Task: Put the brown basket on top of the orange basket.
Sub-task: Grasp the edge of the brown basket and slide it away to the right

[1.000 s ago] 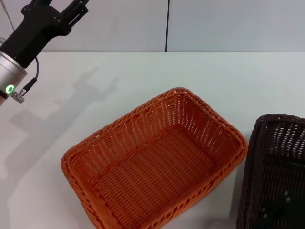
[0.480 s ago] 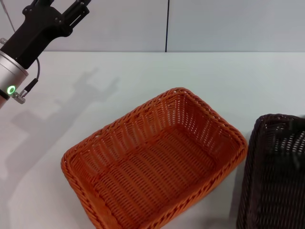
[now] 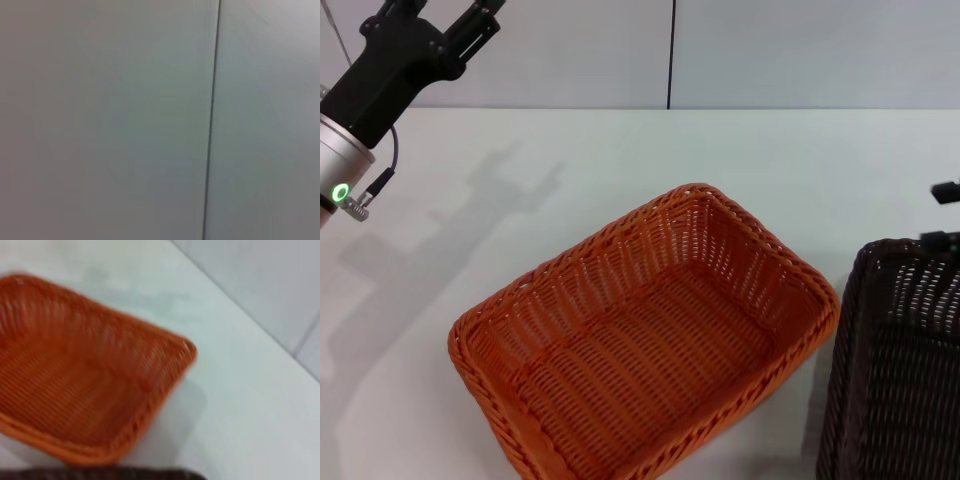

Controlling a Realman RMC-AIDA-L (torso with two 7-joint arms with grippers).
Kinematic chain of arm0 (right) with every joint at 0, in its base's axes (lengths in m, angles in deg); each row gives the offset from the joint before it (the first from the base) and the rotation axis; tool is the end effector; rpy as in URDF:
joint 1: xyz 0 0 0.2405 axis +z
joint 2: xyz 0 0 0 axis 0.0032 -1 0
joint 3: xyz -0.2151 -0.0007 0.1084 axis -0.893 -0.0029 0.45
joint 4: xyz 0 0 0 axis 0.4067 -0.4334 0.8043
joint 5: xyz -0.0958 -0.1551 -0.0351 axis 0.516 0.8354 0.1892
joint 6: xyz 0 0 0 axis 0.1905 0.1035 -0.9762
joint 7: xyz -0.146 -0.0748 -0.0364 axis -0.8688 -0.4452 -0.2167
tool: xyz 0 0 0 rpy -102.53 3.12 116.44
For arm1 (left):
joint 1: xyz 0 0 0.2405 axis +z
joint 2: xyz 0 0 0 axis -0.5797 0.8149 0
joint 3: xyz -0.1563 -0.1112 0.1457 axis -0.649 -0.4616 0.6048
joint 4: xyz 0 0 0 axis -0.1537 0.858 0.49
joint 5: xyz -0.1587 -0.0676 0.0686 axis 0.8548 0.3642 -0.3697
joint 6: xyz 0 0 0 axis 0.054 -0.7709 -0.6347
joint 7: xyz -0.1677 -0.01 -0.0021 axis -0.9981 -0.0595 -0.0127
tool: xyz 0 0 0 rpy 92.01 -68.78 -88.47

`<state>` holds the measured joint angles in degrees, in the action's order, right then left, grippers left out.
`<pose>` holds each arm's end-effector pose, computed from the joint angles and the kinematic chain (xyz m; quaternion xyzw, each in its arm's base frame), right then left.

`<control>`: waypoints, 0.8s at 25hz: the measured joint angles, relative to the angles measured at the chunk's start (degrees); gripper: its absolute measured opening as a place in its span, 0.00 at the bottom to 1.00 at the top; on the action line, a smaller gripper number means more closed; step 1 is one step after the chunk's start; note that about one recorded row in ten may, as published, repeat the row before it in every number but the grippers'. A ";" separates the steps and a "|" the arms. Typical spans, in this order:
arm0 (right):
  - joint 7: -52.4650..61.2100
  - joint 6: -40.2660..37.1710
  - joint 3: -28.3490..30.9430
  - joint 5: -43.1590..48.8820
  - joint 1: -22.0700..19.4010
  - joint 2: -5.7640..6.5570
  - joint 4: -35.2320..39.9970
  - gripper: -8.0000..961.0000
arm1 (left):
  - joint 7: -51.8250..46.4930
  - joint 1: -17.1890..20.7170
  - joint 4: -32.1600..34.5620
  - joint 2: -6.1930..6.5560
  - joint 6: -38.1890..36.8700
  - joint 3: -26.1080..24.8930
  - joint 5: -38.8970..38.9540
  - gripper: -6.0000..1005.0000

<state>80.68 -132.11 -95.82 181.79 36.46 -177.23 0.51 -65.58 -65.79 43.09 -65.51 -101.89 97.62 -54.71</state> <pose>0.2302 0.3436 0.0950 -0.9754 0.0822 -0.0110 0.2044 -0.1969 0.3830 0.0534 -0.7445 -0.1576 -0.4806 0.4358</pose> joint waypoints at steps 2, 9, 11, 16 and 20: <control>0.51 1.35 -0.24 2.40 -0.06 -0.29 0.79 0.63 | 0.41 -0.01 -0.25 0.04 0.03 -0.04 0.46 0.81; 0.98 3.14 -1.12 7.62 -0.67 -0.50 -2.06 0.63 | 0.50 -0.43 -0.31 0.14 1.80 -0.06 0.74 0.81; 0.98 3.54 -1.24 8.40 -0.78 -0.50 -2.63 0.63 | 0.56 -0.67 -0.34 0.13 2.48 -0.06 0.83 0.81; 0.97 6.13 -0.89 9.82 -1.94 -0.50 -4.39 0.63 | 0.71 -1.05 -0.42 0.03 3.50 -0.06 0.92 0.81; 0.73 7.92 -1.19 9.70 -2.54 -0.26 -7.26 0.62 | 0.72 -1.19 -0.43 -0.07 4.08 0.05 0.93 0.81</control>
<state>81.41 -124.19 -97.01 191.49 33.92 -177.49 -6.74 -64.86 -66.97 42.66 -65.57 -97.81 97.66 -53.78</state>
